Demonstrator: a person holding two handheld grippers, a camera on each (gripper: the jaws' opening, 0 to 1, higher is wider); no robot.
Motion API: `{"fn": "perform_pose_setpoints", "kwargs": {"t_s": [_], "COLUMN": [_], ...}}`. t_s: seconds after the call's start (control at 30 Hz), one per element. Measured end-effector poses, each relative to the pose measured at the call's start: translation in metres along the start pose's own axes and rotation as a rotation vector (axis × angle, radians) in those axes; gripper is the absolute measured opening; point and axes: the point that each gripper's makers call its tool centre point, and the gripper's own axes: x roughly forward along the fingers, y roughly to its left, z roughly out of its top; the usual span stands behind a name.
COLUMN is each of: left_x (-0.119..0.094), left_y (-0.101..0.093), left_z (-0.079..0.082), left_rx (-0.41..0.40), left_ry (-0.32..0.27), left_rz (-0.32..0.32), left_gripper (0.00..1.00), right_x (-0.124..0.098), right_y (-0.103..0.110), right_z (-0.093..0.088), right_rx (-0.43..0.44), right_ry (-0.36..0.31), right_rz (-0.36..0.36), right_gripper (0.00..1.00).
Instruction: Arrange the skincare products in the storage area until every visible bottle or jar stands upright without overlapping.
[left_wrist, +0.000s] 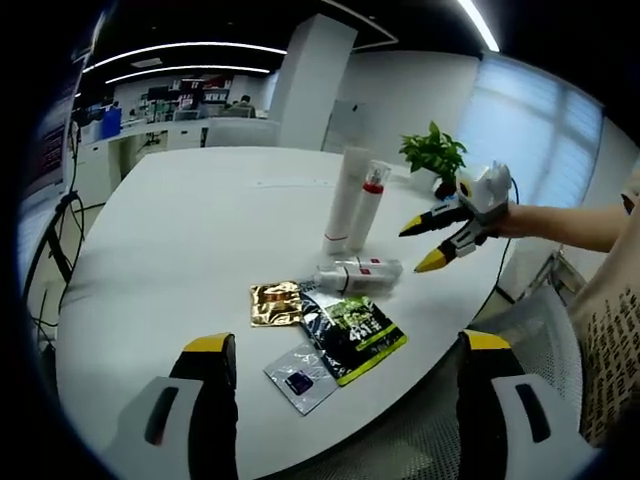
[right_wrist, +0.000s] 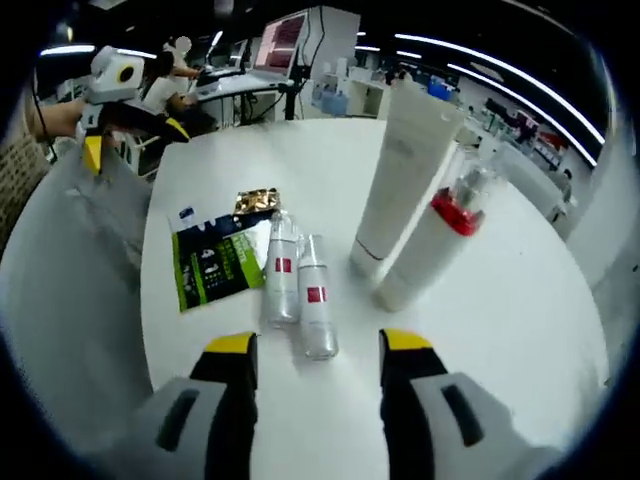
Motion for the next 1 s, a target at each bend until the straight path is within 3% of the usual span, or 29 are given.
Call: {"fn": "perform_pose_setpoints", "kwargs": {"t_s": [0.2,0.4,0.63,0.8,0.9,1.0], "left_x": [0.000,0.000,0.001,0.002,0.004,0.008], "left_y": [0.001,0.003,0.003,-0.003,-0.010,-0.020], "left_z": [-0.001,-0.001,0.001,0.007,0.011,0.020], "left_rx": [-0.010,-0.017,-0.022,-0.066,-0.103,-0.114], "left_ry": [0.003,0.003,0.001,-0.035,-0.059,-0.086], "left_rz": [0.003,0.008,0.005,-0.023,-0.049,-0.095], "left_gripper": [0.89,0.88,0.89,0.88,0.88,0.91], "right_x": [0.025,0.038,0.050,0.049,0.047,0.042], "right_y": [-0.002,-0.008,-0.001,-0.002,-0.001,0.002], "right_z": [-0.010,-0.016,-0.017,-0.015,-0.016,-0.005], "right_rx": [-0.046,-0.077,-0.093,-0.052,0.029,0.138], "right_ry": [0.055,0.106,0.119,0.107,0.096,0.012], "right_rz": [0.057,0.066,0.104,0.085,0.056,0.054], "right_gripper": [0.38,0.27,0.22,0.20,0.20,0.19]}}
